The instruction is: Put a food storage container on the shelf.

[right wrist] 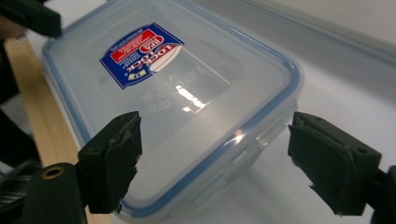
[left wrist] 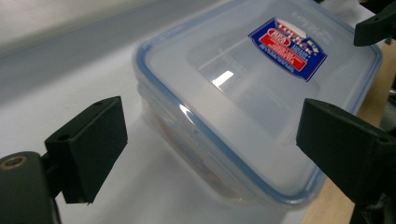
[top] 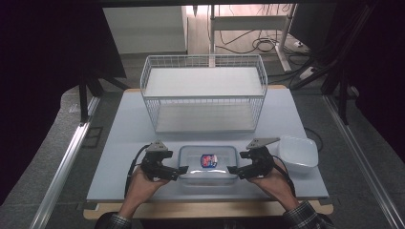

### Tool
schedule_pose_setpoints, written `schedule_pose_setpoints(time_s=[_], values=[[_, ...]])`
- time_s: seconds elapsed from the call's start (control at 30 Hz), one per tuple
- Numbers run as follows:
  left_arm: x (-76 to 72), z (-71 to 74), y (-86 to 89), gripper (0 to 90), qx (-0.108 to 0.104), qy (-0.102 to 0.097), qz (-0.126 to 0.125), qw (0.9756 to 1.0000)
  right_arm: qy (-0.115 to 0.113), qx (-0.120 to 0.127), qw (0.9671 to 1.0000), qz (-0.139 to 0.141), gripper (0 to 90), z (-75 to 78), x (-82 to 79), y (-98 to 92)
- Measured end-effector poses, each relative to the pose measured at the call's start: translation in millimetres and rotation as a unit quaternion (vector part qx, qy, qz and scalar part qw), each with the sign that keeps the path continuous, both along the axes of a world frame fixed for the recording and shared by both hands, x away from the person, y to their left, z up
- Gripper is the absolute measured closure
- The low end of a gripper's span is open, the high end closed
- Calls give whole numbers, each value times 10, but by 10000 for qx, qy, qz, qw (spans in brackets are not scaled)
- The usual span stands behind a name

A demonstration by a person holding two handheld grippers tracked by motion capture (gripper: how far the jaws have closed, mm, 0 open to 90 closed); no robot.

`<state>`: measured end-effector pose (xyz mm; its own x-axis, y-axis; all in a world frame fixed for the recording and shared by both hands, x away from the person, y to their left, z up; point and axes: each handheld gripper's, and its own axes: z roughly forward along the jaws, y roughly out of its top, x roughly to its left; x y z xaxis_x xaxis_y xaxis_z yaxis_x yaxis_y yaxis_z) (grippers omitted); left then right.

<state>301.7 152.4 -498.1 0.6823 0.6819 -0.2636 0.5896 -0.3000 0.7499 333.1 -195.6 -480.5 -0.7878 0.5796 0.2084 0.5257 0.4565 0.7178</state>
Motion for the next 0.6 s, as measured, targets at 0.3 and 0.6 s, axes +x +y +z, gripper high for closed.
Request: schedule_pose_setpoints(time_s=[0.3, 0.6], values=[[179, -226, -58, 9, -711, 1149, -552, 9893, 1087, 417, 9931, 120, 59, -169, 159, 26], [103, -221, 83, 182, -1032, 1671, -475, 9794, 1732, 640, 9828, -44, 218, -172, 169, -82]])
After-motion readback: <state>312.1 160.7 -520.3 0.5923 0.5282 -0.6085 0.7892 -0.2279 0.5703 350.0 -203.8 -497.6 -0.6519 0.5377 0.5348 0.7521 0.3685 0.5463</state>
